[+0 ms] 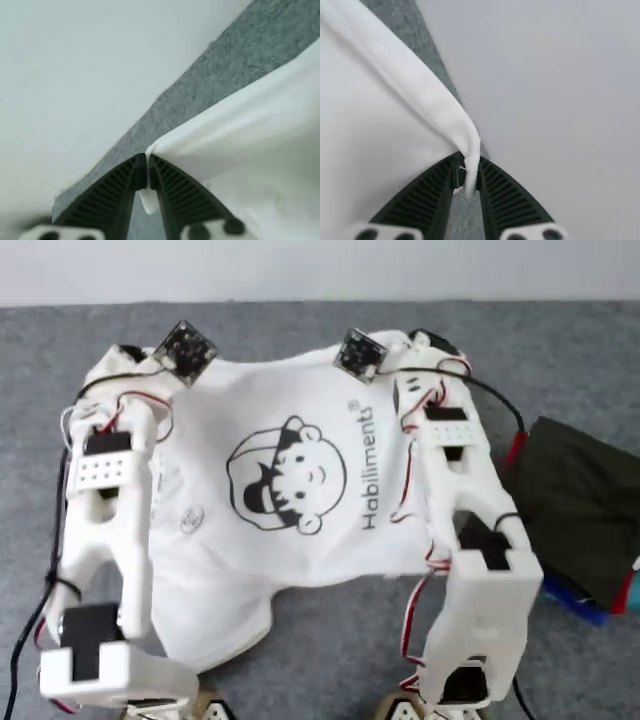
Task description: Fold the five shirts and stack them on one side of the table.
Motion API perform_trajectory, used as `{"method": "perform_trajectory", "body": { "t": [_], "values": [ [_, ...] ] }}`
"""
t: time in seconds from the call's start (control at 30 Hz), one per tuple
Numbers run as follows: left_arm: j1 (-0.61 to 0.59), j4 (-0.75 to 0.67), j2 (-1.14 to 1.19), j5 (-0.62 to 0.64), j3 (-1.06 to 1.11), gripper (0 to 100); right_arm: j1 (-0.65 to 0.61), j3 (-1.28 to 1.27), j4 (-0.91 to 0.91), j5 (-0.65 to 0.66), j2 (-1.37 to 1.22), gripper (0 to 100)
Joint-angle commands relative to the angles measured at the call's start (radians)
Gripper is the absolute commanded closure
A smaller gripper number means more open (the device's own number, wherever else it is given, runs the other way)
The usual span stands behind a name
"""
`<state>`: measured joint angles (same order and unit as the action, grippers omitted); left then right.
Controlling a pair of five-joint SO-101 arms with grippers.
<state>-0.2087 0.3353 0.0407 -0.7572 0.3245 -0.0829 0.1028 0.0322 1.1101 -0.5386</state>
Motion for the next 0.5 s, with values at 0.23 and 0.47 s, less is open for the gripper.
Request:
{"method": "perform_trajectory", "body": {
  "t": [0.23,0.47],
  "values": [
    [0.014,0.114,0.035,-0.02,-0.159,98,-0.002,0.255,-0.005,0.009,-0.127,98.9],
    [0.02,0.497,-0.097,-0.021,-0.159,98,0.001,0.258,0.383,0.009,-0.028,98.9]
  ]
}}
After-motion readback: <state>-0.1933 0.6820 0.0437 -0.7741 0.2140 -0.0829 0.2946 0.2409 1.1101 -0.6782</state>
